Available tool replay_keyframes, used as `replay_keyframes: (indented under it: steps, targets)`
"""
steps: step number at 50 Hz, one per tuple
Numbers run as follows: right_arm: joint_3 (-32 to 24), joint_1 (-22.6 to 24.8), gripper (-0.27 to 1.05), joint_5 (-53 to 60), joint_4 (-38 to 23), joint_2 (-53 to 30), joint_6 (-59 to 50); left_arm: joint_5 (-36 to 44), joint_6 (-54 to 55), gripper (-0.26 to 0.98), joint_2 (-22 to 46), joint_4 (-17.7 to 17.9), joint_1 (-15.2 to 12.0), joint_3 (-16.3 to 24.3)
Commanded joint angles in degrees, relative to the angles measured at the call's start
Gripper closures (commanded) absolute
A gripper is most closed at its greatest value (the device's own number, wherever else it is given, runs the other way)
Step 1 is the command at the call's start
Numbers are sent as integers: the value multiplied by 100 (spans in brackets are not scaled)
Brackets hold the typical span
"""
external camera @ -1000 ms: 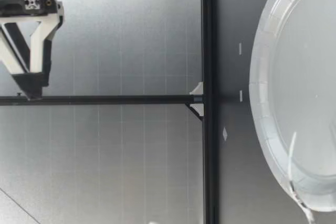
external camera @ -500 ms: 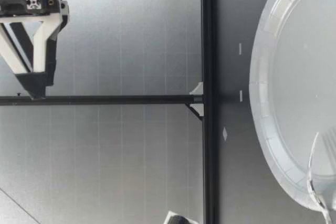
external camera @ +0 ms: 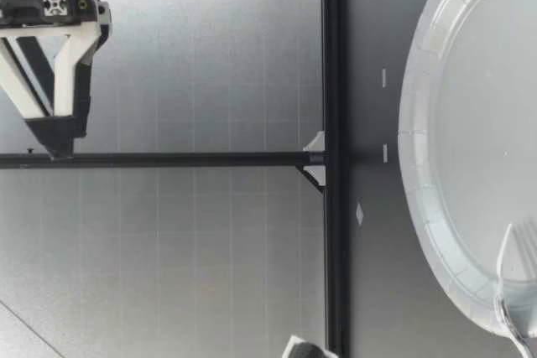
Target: Pick up the fork and place it on the plate.
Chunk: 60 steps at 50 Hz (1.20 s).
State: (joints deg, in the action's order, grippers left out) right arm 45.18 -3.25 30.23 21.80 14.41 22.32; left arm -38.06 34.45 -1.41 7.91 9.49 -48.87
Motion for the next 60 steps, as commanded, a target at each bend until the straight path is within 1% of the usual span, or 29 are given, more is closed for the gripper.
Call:
replay_keyframes:
  steps: [1,7,13,19,26,30,32,45,49,54,60]
  targets:
    - [-70,-35,3,53,9,44,0,-9,-18,75,-62,9,0,132]
    - [-70,-35,3,53,9,44,-9,18,-62,73,-88,18,0,149]
    - [-53,-35,3,62,9,44,-9,18,-79,65,-105,18,0,149]
    - [-35,-35,3,62,9,53,-9,18,-79,50,-97,26,0,149]
    - [-18,-35,3,53,9,79,-9,26,-62,27,-79,26,9,149]
    - [-18,-35,3,53,9,79,-9,26,-53,17,-70,26,9,158]
    - [-9,-35,3,53,9,79,-9,26,-44,14,-70,18,9,158]
    - [-18,-35,3,62,9,88,-9,26,-88,13,-114,0,0,176]
    - [-18,-35,3,53,9,97,-9,26,-167,13,-255,-44,9,229]
    - [-18,-35,3,53,0,97,-9,35,-299,13,-563,-167,0,334]
    - [-26,-35,3,26,-26,123,0,62,-378,13,-967,-448,0,510]
